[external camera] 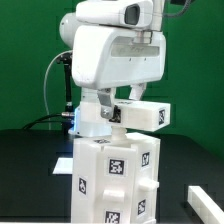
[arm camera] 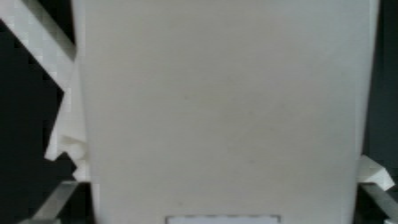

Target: Assemble cabinet

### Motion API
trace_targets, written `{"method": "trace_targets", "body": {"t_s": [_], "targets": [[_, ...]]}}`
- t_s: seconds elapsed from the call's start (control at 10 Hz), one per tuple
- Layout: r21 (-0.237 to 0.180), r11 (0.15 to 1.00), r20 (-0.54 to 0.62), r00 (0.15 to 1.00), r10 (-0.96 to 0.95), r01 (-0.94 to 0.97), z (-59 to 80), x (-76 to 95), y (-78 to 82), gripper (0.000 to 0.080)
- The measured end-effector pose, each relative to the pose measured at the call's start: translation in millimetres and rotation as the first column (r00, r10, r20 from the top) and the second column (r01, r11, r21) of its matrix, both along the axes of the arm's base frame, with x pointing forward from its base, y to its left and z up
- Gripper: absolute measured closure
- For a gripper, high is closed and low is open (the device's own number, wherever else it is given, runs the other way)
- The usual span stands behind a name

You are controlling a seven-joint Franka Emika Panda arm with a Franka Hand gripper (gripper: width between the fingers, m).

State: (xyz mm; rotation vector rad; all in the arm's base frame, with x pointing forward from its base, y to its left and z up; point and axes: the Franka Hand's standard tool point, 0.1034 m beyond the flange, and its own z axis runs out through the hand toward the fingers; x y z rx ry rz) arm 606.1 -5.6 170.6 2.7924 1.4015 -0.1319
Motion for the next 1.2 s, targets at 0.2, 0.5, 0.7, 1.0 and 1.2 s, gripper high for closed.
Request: {"method": "trace_targets", "body": {"t_s": [0.2, 0.5, 0.7, 1.0, 1.2], "targets": [[0.000, 1.000, 0.002, 1.000, 0.005, -0.005, 0.0, 0.5, -3.6, 0.0245], [0.001, 1.000, 0.001, 1.000, 0.008, -0.008, -0.2, 0.8, -4.8, 0.0245], [0.001, 1.000, 0.003, 1.000, 0.004, -0.004, -0.2, 0.6, -4.9, 0.0245], [0.002, 1.000, 0.043, 0.999, -0.030, 0.030, -3.7, -4.1, -2.4, 0.0245], [0.001, 0.999, 0.034, 0.999, -0.032, 0.032, -11.6, -8.3, -3.2, 0.0245]]}}
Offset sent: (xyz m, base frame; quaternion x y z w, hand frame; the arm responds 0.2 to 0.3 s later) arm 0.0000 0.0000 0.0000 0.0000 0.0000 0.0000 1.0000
